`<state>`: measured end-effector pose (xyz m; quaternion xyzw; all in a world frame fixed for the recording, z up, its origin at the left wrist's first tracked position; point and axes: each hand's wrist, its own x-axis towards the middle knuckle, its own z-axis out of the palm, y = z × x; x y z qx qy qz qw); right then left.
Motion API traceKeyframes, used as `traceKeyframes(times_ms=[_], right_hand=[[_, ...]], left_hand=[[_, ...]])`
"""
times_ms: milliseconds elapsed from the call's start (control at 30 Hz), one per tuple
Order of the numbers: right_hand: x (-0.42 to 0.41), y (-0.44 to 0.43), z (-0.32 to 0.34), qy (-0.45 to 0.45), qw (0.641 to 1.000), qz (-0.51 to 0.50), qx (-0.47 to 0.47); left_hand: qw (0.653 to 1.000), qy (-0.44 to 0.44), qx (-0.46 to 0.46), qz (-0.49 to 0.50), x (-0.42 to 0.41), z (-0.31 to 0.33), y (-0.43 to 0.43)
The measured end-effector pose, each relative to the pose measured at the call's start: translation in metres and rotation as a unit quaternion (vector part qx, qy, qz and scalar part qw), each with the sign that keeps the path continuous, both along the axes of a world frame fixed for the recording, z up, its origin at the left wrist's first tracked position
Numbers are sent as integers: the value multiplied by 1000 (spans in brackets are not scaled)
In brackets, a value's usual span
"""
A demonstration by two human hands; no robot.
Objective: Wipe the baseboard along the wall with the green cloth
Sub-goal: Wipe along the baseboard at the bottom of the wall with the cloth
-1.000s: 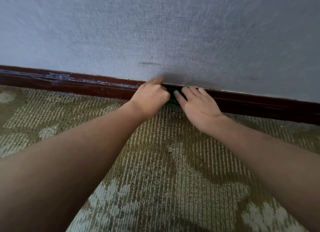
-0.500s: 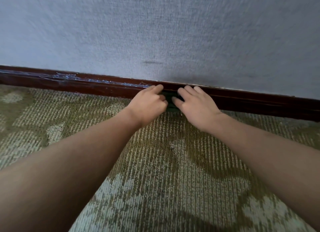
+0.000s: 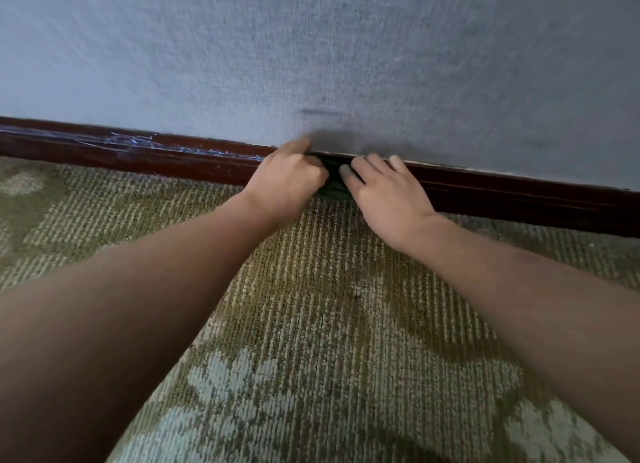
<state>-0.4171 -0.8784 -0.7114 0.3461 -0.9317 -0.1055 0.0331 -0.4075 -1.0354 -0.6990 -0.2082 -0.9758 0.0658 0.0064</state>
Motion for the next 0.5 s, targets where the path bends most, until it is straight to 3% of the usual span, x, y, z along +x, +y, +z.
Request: traceKeyframes(times_ms=[200,333,500], right_hand=[[0,-4,0,-13,1000,-9,-23],[20,0,-8,-42,999,24,23],[16,1,0,36,998,24,35]], left_hand=[[999,-24,17,33,-1,6,6],[998,-50,-33,-36,23,-5,7],[998,13,-27,-47,22,-4,-3]])
